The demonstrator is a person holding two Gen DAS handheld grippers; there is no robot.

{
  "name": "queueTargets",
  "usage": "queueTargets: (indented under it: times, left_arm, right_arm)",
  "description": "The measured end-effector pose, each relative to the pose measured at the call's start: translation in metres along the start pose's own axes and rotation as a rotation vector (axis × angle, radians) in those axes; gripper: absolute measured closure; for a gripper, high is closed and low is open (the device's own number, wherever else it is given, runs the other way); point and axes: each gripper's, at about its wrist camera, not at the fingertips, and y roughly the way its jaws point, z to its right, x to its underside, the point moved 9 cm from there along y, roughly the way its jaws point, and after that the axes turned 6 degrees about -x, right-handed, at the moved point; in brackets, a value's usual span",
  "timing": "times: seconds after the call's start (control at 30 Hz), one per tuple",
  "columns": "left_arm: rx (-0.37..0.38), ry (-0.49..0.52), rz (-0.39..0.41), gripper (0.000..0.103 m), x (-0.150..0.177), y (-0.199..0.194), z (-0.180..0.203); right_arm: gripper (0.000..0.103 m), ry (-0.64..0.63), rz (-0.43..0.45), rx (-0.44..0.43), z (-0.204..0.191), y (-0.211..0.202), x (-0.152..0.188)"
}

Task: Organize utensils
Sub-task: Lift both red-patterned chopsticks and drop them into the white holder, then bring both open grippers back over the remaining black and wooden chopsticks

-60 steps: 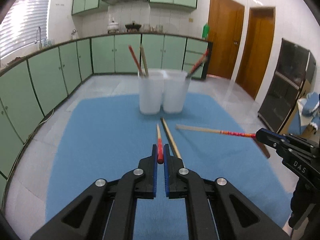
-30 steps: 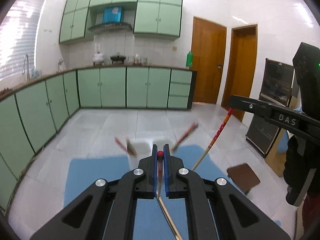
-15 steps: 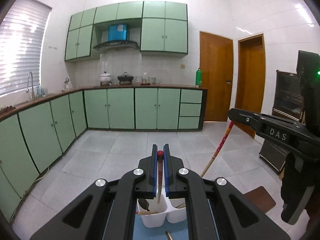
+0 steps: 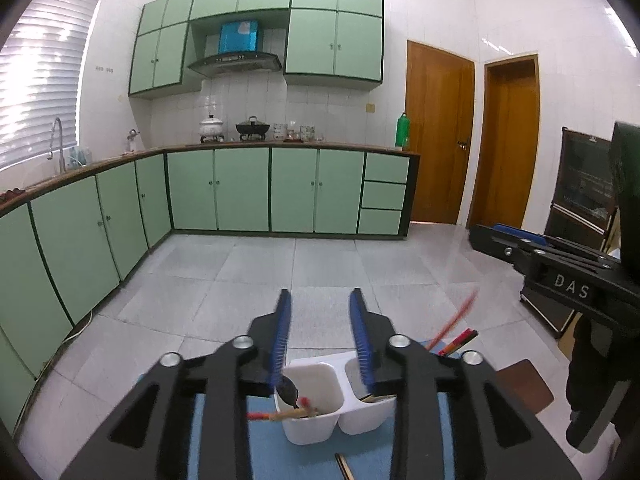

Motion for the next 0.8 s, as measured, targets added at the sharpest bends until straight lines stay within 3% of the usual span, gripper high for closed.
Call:
queueTargets:
  times: [0.13,0.2,0.3,0.57,0.8]
  left_arm:
    - [-0.017,0.002,0.032,0.048,0.001,-0.031,-0.003]
    - [-0.02,0.001,0.041,0.044,0.007,-0.048,-0.004]
    - [-0.024,-0.019,0.046,0.031,0.024,-0.072,-0.007]
    - [-0.074,-0.023,-0.01,0.021,0.099,-0.113,-0.018]
    - [-0.11,-0.031,-0.161,0.02,0.188,-0.118,-0.027]
  right_arm:
    - [0.043,0.009,0.052,0.029,0.009,-0.037,0.002]
    - [0.03,0.006,0.079,0.046,0.011,-0.058,0.01]
    - [0.02,0.004,0.09,0.05,0.008,-0.083,0.027]
    - [0.013,0.037,0.031,0.044,0.002,-0.133,0.116]
    - [0.012,0.134,-0.095,0.025,-0.013,-0.135,0.201]
